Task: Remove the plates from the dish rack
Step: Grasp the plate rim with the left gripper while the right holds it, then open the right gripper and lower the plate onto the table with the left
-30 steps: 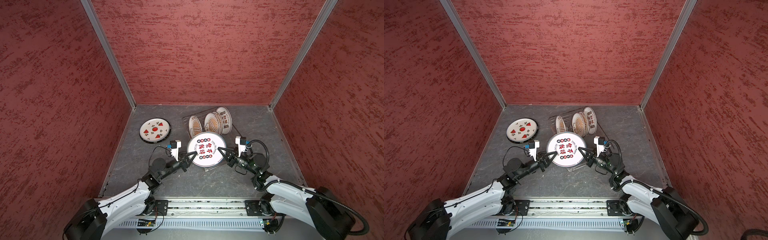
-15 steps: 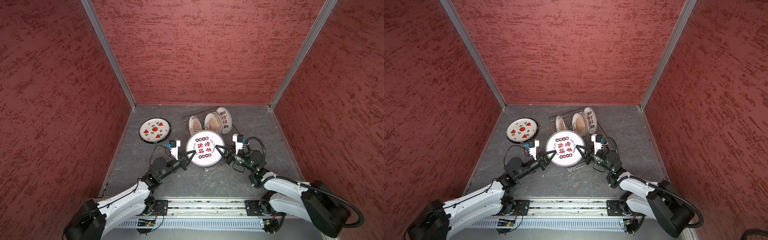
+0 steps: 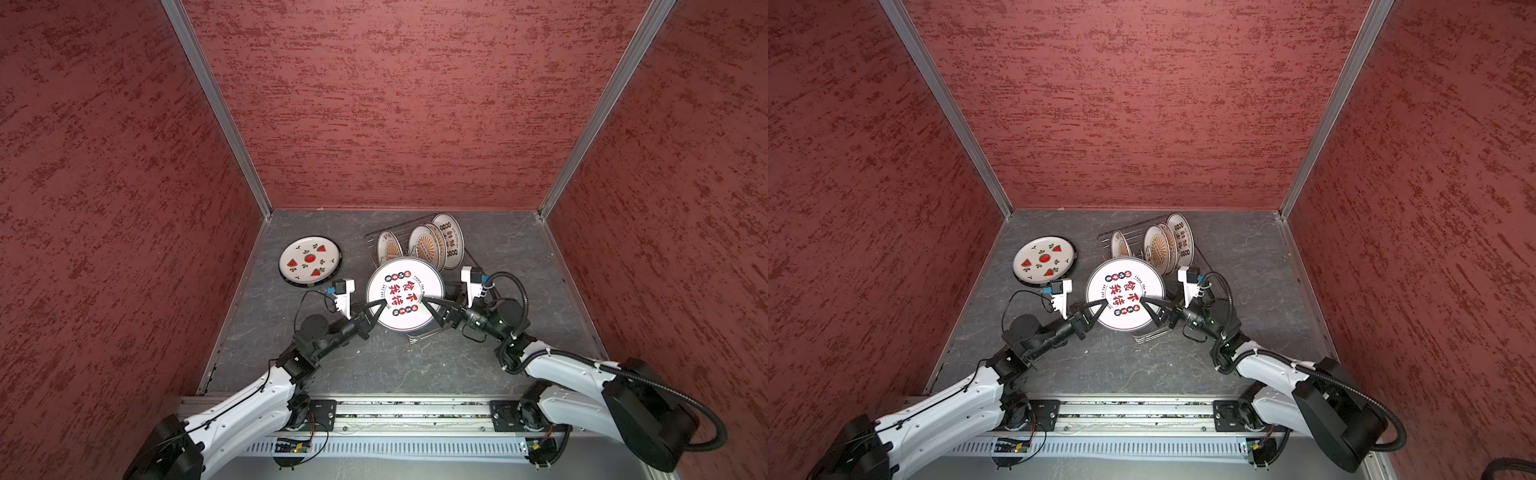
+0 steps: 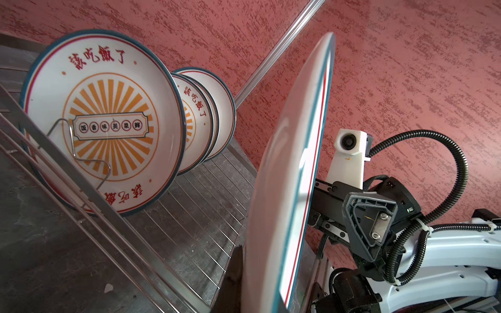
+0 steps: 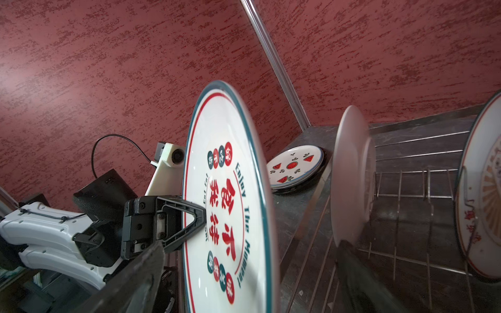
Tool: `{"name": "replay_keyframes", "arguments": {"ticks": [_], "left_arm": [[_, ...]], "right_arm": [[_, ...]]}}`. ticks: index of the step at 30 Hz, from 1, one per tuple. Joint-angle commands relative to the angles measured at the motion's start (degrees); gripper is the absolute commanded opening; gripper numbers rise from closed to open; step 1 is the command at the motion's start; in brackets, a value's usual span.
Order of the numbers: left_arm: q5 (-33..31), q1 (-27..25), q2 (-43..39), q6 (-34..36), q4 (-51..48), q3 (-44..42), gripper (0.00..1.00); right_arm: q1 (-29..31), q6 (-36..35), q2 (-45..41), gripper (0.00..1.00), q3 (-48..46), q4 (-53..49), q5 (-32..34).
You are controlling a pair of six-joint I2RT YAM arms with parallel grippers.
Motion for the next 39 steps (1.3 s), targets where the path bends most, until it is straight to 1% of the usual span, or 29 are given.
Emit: {"name": "replay_keyframes", "arguments": {"ticks": [1,4,8,14,17,20,23,26,29,34,39], "left_arm": [[-0.64,1.64,-3.25,-1.57,0.53,-0.12,0.00],[-0.89,3.58,-6.37,-2.72,-2.24,-0.52,0.00],[-1.63,7.08,-10.54,-7.19,-8.22,-0.74,0.00],[-1.92,12.67,-16.42,-11.46,-14.36,-1.62,0.00],[-3.21,15.40,-19.32,-15.16,-17.60,-2.57,0.00],[-2.63,17.66,-22.28,-19.65,-18.00,-4.33,0.00],[-3.61,18.86,-25.28,-21.23,-21.84,-4.23,0.00],[-7.02,19.40,-28.94,-23.17,-27.73,-4.04,0.00],[-10.20,19.72,-31.52,-24.70,-33.66,-3.45,0.00],[-14.62,20.01,-32.58,-28.51,-43.44,-1.86,0.00],[-14.93,20.38,-31.19,-30.73,-46.24,-1.59,0.00]], "right_arm": [[0.28,-0.52,-2.88,0.99,-0.86,0.24,4.09],[0.29,-0.83,-4.91,0.99,-1.96,0.14,5.19],[0.29,-1.50,-6.71,0.99,-2.93,0.14,5.63],[0.29,-2.83,-6.94,0.99,-2.48,-1.42,5.50],[0.29,-3.40,-6.13,0.99,-1.55,-2.41,4.26],[0.46,-4.35,-4.82,0.99,-0.90,-1.91,2.14],[0.96,-5.48,-3.61,0.99,-0.12,-2.03,0.96],[2.03,-7.81,-2.26,0.99,1.57,-4.07,-0.52],[4.43,-11.55,-0.70,0.99,3.95,-7.76,-2.12],[9.05,-17.15,2.46,0.99,7.97,-13.88,0.32],[11.39,-20.33,5.21,0.99,10.32,-16.38,3.21]]}}
